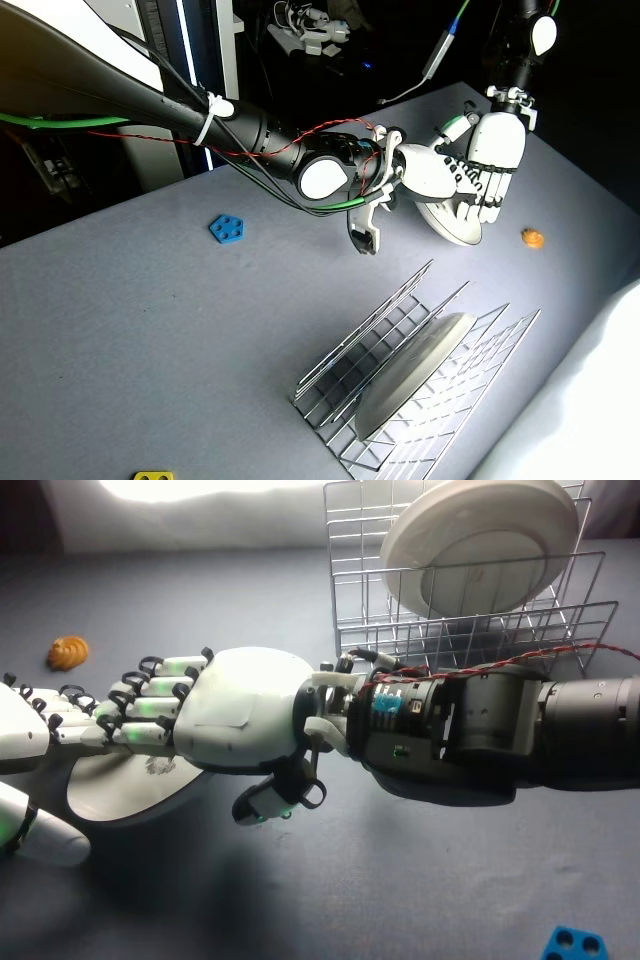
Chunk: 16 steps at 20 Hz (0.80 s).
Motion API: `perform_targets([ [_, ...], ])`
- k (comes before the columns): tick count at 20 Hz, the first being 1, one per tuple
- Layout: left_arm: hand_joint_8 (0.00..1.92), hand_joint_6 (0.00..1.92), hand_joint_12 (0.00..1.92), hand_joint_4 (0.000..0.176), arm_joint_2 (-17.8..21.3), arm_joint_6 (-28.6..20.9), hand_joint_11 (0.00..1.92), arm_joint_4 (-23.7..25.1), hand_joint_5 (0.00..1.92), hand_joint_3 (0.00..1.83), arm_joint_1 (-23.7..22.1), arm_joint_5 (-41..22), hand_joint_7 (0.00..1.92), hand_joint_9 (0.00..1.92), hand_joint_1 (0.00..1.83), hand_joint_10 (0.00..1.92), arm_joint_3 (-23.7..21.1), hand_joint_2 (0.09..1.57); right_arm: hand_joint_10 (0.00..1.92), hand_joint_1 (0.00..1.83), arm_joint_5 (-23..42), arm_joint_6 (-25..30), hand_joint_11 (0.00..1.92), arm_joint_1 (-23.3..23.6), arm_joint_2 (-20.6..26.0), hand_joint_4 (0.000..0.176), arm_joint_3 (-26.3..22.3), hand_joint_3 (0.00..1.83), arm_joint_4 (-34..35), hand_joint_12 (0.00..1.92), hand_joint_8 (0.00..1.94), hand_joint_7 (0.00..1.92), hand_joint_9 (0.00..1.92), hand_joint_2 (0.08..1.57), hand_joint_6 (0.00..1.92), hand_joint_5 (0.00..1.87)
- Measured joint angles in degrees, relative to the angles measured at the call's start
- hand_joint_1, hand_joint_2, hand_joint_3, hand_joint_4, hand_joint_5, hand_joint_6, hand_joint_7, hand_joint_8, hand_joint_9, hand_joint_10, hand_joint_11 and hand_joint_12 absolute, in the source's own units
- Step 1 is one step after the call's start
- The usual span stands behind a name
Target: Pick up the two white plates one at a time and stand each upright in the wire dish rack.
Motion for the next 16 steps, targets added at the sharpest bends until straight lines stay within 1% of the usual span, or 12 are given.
perform_targets([
  [1, 0.00, 0.00, 0.00, 0.000, 0.00, 0.00, 0.00, 0.00, 0.00, 0.00, 0.00, -0.02, 0.00, 0.00, 0.00, 0.00, 0.00, 1.00, 0.01, 1.19, -0.02, 0.00, 0.00, -0.24, -0.13, 0.000, 0.22, 0.00, 0.15, 0.69, 0.00, 0.02, 0.04, 0.94, 0.00, 0.05],
  [2, 0.00, 0.00, 0.00, 0.000, 0.00, 0.00, 0.00, 0.00, 0.00, 0.00, 0.00, 0.00, 0.00, 0.00, 0.00, 0.00, 0.00, 1.00, 0.01, 1.17, -0.04, 0.00, 0.00, -0.33, -0.22, 0.000, 0.37, 0.00, 0.28, 0.70, 0.00, 0.03, 0.04, 0.95, 0.01, 0.06],
  [3, 0.00, 0.00, 0.00, 0.000, 0.00, 0.00, 0.00, 0.00, 0.00, 0.00, 0.00, 0.00, 0.00, 0.00, 0.00, 0.00, 0.00, 0.99, 0.02, 1.09, 0.22, 0.00, 0.00, -0.31, -0.42, 0.000, 0.57, 0.00, 0.57, 0.75, 0.01, 0.07, 0.08, 0.94, 0.01, 0.10],
  [4, 0.00, 0.00, 0.00, 0.000, 0.00, 0.00, 0.00, 0.00, 0.00, 0.00, 0.00, 0.00, 0.00, 0.00, 0.00, 0.00, 0.00, 0.99, 0.02, 1.07, 0.42, 0.00, 0.00, -0.31, -0.46, 0.000, 0.68, 0.00, 0.83, 0.80, 0.01, 0.09, 0.09, 0.94, 0.01, 0.11],
  [6, 0.00, 0.00, 0.00, 0.000, 0.00, 0.00, 0.00, 0.00, 0.00, 0.00, 0.00, 0.00, 0.00, 0.00, 0.00, 0.00, 0.00, 0.99, 0.01, 1.08, 0.83, -0.09, 0.00, -0.33, -0.72, 0.000, 1.09, 0.01, 0.94, 0.74, 0.00, 0.10, 0.09, 0.99, 0.01, 0.13],
  [8, 0.00, 0.00, 0.00, 0.000, 0.00, 0.00, 0.00, -0.02, 0.00, 0.00, 0.00, 0.00, 0.00, 0.00, 0.00, 0.00, 0.00, 0.99, 0.01, 1.08, 1.57, -0.26, 0.00, -0.37, -0.81, 0.000, 1.11, 0.01, 0.96, 0.73, 0.00, 0.10, 0.09, 1.00, 0.01, 0.13],
  [11, 0.00, 0.00, 0.00, 0.000, 0.00, 0.00, 0.00, -0.02, 0.00, 0.00, 0.00, 0.02, 0.00, 0.00, 0.00, 0.00, 0.00, 1.00, 0.01, 1.06, 2.05, -0.33, 0.00, -0.37, -1.05, 0.000, 1.44, 0.01, 1.05, 0.77, 0.00, 0.10, 0.10, 1.01, 0.01, 0.14],
  [12, 0.00, 0.00, 0.00, 0.000, 0.00, 0.00, 0.00, 0.00, 0.00, 0.00, 0.00, 0.00, 0.00, 0.00, 0.00, 0.00, 0.00, 1.00, 0.06, 1.04, 2.05, -0.35, 0.00, -0.37, -1.05, 0.000, 1.44, 0.01, 1.14, 1.15, 0.02, 0.32, 0.32, 1.05, 0.03, 0.31],
  [13, 0.00, 0.00, 0.00, 0.000, 0.00, 0.00, 0.00, -0.02, 0.00, 0.00, 0.00, 0.00, 0.00, 0.00, 0.00, 0.00, 0.00, 1.00, 0.07, 1.14, 2.14, -0.35, 0.05, -0.37, -1.05, 0.000, 1.44, 0.00, 1.16, 1.31, 0.02, 0.49, 0.47, 1.02, 0.03, 0.47],
  [14, 0.00, 0.00, 0.00, 0.000, -0.02, 0.00, 0.00, -0.02, 0.00, 0.00, 0.00, 0.02, 0.00, 0.00, 0.00, 0.00, 0.00, 1.00, 0.09, 1.19, 2.14, -0.35, 0.14, -0.37, -1.05, 0.000, 1.46, 0.00, 1.16, 1.30, 0.03, 0.59, 0.55, 1.00, 0.04, 0.56],
  [15, 0.00, 0.00, 0.00, 0.000, -0.04, 0.00, 0.00, -0.02, 0.00, 0.00, 0.00, 0.00, 0.00, 0.00, 0.00, 0.00, 0.00, 0.99, 0.12, 1.23, 2.12, -0.35, 0.39, -0.37, -1.05, 0.000, 1.46, 0.00, 1.16, 1.21, 0.05, 0.79, 0.76, 1.02, 0.06, 0.75],
  [16, 0.00, 0.00, 0.00, 0.000, -0.04, 0.00, 0.00, -0.02, 0.00, 0.00, 0.00, 0.02, 0.00, 0.00, 0.00, 0.00, 0.00, 0.99, 0.12, 1.23, 2.08, -0.35, 0.39, -0.37, -1.05, 0.000, 1.46, 0.00, 1.14, 1.21, 0.05, 0.79, 0.76, 1.02, 0.06, 0.75],
])
